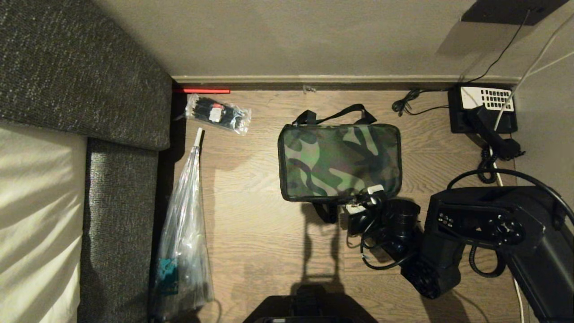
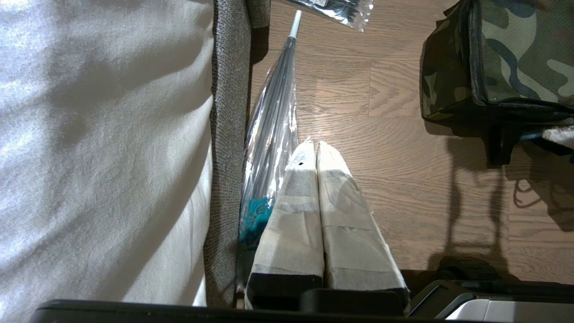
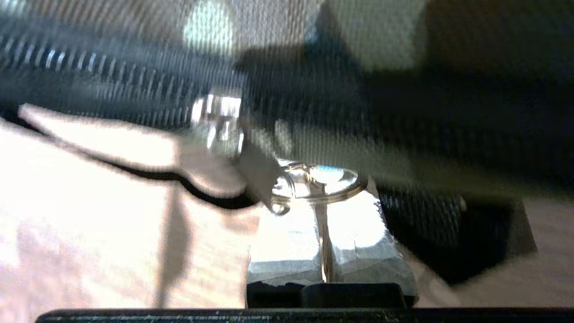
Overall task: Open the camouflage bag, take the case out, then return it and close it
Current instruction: Open the top of the storage box
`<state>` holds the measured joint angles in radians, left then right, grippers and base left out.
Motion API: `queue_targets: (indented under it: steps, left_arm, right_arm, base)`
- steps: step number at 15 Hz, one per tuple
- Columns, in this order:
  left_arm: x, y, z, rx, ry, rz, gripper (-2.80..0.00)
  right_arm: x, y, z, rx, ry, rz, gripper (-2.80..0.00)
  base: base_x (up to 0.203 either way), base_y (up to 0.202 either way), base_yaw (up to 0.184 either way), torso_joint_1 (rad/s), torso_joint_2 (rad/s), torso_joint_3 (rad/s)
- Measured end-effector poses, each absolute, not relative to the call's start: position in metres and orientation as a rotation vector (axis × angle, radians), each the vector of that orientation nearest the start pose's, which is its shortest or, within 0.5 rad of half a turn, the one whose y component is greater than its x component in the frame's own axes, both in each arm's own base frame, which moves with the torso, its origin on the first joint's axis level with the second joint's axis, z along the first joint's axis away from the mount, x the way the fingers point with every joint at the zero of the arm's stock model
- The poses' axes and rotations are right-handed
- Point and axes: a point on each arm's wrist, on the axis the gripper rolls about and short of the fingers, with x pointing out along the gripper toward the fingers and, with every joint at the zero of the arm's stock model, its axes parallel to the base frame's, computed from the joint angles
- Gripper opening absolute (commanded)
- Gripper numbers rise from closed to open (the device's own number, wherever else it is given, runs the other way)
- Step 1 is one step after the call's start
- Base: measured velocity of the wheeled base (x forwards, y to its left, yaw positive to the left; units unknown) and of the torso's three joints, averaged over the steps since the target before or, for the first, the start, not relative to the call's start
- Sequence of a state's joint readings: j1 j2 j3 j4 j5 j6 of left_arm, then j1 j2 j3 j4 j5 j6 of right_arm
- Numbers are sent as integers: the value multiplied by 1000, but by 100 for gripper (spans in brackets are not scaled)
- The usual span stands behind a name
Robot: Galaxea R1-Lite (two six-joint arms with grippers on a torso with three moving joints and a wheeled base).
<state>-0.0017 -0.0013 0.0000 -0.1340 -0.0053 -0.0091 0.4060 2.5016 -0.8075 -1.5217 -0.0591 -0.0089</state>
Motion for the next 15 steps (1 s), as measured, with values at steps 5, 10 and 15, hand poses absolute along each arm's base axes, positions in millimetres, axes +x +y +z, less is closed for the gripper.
queue_targets:
  steps: [5, 10, 15]
  left_arm:
    - [-24, 0, 89, -9, -136, -8, -280]
    - [-24, 0, 89, -8, -136, -8, -280]
    - [-24, 0, 89, -9, -136, -8, -280]
  right_arm:
    - [354, 144, -13, -60, 186, 336, -280]
    - [348, 133, -3, -60, 189, 315, -280]
    - [344, 118, 6, -67, 191, 284, -280]
  base:
    - [0, 0, 0, 0, 0, 0]
    - [0, 0, 0, 0, 0, 0]
    - [0, 0, 0, 0, 0, 0]
